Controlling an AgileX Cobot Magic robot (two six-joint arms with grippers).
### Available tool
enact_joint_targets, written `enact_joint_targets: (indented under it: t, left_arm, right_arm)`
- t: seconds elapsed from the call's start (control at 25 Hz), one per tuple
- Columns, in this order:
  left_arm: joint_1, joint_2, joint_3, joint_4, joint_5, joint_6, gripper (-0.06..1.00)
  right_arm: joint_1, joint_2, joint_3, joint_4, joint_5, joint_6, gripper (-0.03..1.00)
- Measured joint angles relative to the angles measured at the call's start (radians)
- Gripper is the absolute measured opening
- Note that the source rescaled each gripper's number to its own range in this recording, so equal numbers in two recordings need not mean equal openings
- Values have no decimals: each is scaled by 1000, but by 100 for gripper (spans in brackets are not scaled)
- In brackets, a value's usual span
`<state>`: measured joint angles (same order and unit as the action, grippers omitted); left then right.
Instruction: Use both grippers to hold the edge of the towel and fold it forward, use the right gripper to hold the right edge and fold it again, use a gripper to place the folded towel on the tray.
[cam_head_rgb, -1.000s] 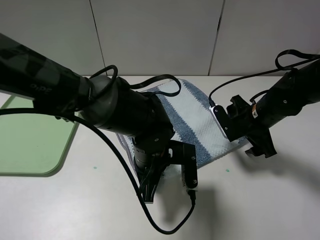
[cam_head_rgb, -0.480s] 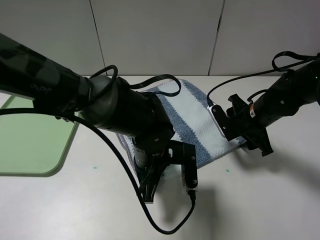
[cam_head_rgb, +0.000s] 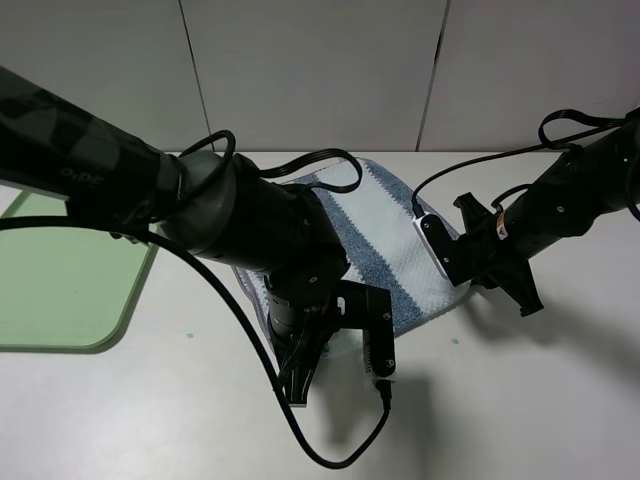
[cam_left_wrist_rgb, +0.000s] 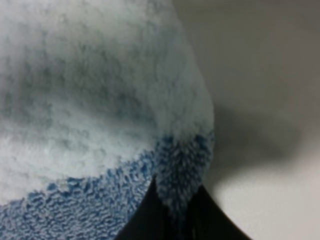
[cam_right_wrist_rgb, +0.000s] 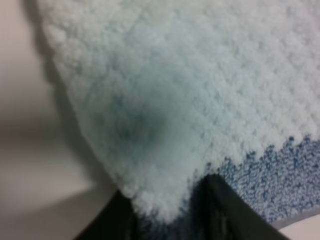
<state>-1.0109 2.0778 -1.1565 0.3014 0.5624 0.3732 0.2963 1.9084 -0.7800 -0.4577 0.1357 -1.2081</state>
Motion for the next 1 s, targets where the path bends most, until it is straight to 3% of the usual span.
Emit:
enact_joint_targets:
  t: [0.28,1.0]
  left_arm:
    - [0,0,0,0,0,0,0]
    - [0,0,0,0,0,0,0]
  right_arm:
    - [0,5,0,3,8,3,1]
    - [0,5,0,4,14,3,0]
